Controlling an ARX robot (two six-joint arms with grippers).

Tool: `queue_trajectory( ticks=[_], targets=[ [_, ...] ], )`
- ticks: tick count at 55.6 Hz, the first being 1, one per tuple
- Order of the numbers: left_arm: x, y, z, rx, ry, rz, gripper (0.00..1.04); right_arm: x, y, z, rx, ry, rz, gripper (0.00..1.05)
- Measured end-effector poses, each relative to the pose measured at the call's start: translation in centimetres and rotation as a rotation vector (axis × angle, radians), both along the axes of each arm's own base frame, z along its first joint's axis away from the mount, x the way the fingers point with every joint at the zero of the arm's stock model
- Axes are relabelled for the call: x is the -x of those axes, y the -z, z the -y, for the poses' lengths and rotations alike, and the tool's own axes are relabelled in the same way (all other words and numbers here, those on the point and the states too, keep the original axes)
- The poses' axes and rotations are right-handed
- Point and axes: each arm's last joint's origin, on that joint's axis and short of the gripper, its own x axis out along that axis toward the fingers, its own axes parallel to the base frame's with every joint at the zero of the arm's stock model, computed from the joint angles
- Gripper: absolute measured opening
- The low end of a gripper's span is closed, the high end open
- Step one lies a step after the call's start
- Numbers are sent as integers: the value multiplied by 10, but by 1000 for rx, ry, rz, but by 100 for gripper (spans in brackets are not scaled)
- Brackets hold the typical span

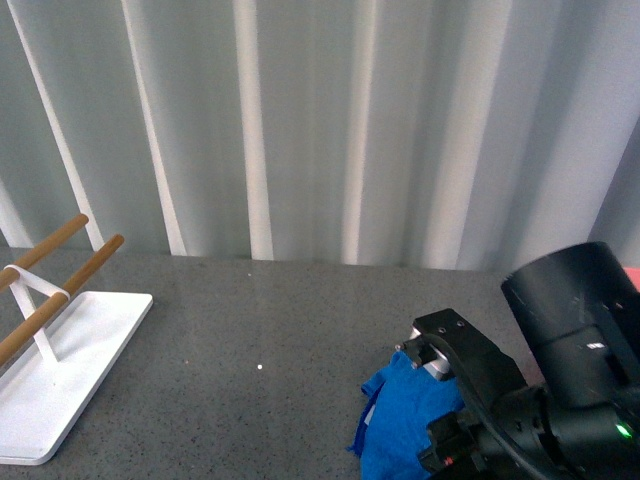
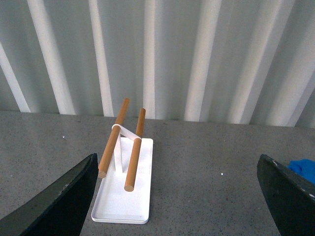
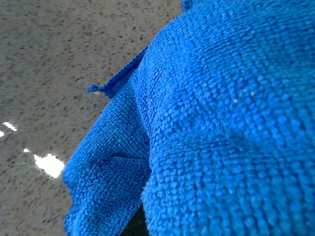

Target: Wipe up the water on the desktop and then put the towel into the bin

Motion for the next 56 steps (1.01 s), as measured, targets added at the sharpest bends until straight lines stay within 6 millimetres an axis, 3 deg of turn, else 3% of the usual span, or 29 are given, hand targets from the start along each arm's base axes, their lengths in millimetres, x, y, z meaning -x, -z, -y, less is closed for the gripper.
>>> queue_trajectory(
  ticks=[8,23,31,37,45,56],
  targets=[
    [0,0,0,0,0,0,98,-26,8,-5,69,7,-49,5],
    [0,0,0,0,0,0,98,-78,6,-24,116,0,-44,5],
    [0,0,0,0,0,0,98,-103,4,-43,109,-19,-19,5],
    [0,0,0,0,0,0,98,-124,2,-68,69,-63,20,5],
    [0,0,0,-1,0,0,98,-126,1,-105,-6,-159,36,5],
    [0,0,0,-1,0,0,98,-104,4,-136,-79,-245,25,5]
  ],
)
